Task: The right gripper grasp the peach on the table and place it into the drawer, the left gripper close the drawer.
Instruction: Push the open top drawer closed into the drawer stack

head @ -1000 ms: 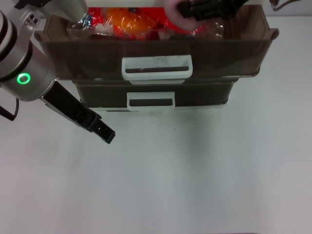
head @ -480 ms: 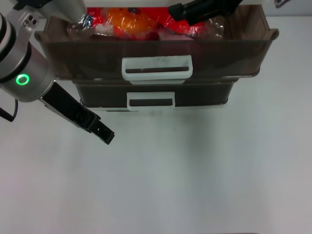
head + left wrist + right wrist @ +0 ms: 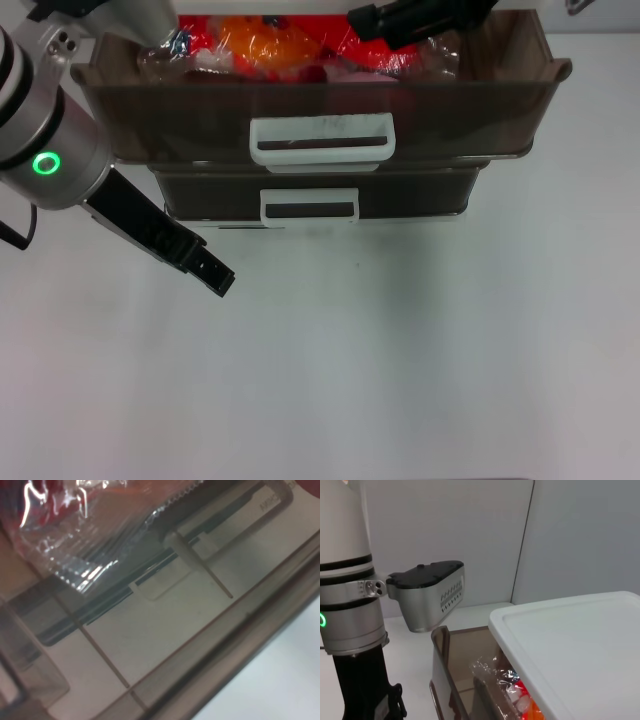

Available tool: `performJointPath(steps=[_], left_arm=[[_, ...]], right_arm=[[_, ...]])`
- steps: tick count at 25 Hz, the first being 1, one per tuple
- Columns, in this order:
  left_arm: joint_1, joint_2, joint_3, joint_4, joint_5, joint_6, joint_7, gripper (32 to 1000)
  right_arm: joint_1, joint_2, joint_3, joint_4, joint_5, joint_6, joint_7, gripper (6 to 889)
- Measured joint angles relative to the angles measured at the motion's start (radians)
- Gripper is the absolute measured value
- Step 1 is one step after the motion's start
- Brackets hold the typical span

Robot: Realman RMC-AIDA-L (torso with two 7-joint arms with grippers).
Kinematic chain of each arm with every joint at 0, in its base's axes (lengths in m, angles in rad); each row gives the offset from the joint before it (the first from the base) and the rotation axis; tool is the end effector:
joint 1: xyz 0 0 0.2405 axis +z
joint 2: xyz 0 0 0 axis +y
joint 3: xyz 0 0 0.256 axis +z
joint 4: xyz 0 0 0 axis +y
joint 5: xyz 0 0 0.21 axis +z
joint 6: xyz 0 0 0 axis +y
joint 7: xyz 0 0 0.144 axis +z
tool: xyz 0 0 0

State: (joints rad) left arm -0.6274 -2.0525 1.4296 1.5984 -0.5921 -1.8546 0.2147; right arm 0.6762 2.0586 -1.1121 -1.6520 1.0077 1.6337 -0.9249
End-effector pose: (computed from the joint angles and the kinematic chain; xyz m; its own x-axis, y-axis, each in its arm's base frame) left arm -0.1362 0.3235 0.0248 0.5876 0.7814 -0.2098 0.6587 -0.6126 -0.4368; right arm 0.0619 0.3560 0.0768 0.9785 -0.1023 -0.1793 -0.1575 -0.9312 -0.3286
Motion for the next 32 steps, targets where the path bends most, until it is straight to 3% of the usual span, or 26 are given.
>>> performJointPath(steps=[6, 9, 15, 19, 20, 21, 27, 32], left_arm=[[0.001, 0.0000, -0.001, 0.000, 0.000, 0.001, 0.000, 884], [0.001, 0.0001, 0.000, 0.000, 0.000, 0.001, 0.001, 884], [-0.001, 0.0001, 0.001, 0.001, -0.028, 0.003, 0.007, 884], [-0.001, 0.0001, 0.002, 0.006, -0.058, 0.003, 0.015, 884], [0.001, 0.0001, 0.003, 0.006, -0.061, 0.003, 0.016, 884], [0.003, 0.0001, 0.003, 0.006, -0.063, 0.003, 0.018, 884], [0.003, -0.0007, 0.032, 0.017, -0.064, -0.005, 0.026, 884], [-0.001, -0.0001, 0.091, 0.075, -0.061, -0.013, 0.025, 884]], right_arm=[[-0.018, 0.001, 0.027, -0.023, -0.006, 0.001, 0.010, 830], [-0.067, -0.003, 0.103, -0.092, -0.008, 0.005, 0.024, 830], [-0.176, -0.035, 0.326, -0.156, -0.037, 0.063, 0.035, 829], [-0.249, -0.045, 0.396, -0.106, -0.144, 0.057, 0.026, 828], [-0.261, -0.043, 0.408, -0.038, -0.205, 0.046, 0.003, 828], [-0.261, -0.043, 0.408, -0.038, -0.205, 0.046, 0.003, 828], [-0.246, -0.039, 0.385, 0.244, -0.428, 0.003, -0.130, 827], [-0.201, -0.038, 0.305, 0.410, -0.561, -0.072, -0.179, 826]])
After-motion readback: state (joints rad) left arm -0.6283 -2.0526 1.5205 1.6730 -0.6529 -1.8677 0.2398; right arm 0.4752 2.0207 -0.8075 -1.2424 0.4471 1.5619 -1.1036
